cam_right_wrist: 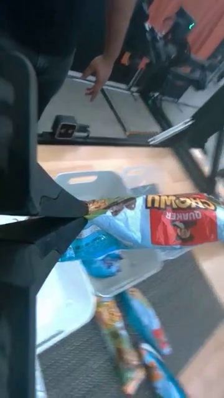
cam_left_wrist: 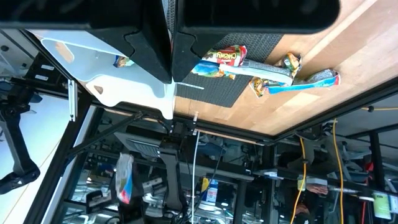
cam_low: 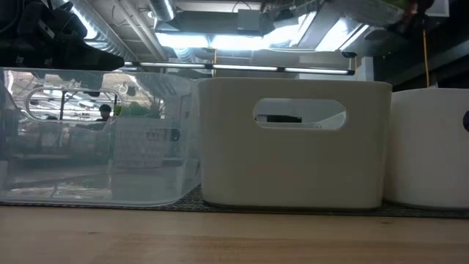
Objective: Pick and place Granola Bars by type
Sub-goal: Put the red granola bar into the white bin
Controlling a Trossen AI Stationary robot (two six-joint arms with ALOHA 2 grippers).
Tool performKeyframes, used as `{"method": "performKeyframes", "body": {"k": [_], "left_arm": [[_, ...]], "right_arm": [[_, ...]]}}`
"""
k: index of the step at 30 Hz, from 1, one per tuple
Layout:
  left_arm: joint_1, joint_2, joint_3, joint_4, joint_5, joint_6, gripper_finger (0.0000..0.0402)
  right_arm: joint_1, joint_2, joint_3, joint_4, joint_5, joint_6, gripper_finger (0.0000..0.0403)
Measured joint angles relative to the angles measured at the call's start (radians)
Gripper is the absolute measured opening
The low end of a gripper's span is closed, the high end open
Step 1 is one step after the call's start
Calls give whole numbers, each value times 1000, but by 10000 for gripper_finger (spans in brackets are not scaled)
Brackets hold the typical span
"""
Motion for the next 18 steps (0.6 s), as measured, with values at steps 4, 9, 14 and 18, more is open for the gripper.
{"method": "performKeyframes", "body": {"k": [4,9,14,18], "left_arm": [[0,0,0,0,0,0,6],[0,0,0,0,0,0,6],[0,0,0,0,0,0,6],[0,0,0,0,0,0,6]], "right_arm": [[32,49,0,-41,14,84,4],[56,128,0,-113,17,216,4],[65,226,0,-146,16,355,4],[65,305,0,-145,16,459,4]]}}
